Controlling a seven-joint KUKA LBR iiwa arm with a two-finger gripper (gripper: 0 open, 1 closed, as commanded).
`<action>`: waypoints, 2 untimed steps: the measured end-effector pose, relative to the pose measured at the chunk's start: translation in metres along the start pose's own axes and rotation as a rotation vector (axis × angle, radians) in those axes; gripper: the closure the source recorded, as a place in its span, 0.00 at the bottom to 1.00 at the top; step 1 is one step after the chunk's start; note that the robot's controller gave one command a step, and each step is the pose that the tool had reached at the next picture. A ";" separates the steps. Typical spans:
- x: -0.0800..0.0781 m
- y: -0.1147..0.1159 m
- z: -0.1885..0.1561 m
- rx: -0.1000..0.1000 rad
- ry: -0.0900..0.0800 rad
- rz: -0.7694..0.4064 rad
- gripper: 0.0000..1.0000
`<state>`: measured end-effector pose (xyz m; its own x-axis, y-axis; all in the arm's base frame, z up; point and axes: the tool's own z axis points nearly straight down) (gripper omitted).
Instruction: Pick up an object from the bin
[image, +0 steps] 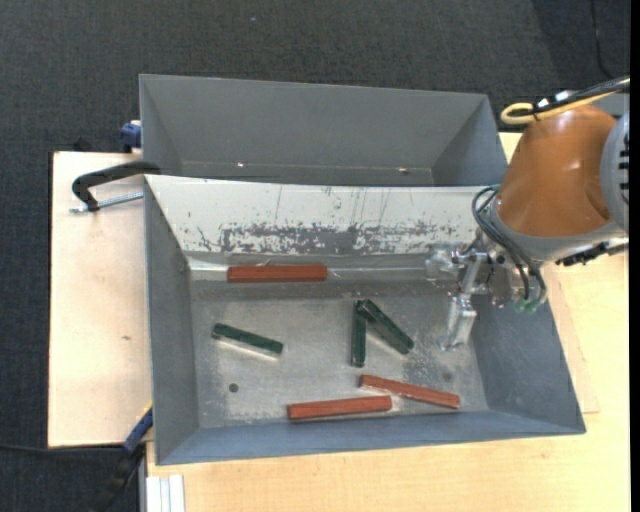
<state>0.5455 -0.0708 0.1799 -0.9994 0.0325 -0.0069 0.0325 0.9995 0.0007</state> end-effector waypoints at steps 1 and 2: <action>-0.020 0.037 0.067 0.000 0.000 -0.096 0.00; 0.010 0.055 0.107 -0.001 0.015 -0.129 1.00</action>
Offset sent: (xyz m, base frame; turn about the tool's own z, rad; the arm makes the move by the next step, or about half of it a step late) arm -0.0072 0.0546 -0.1099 -0.1278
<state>0.5382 -0.0154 0.0732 -0.9953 -0.0964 0.0080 -0.0964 0.9953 0.0019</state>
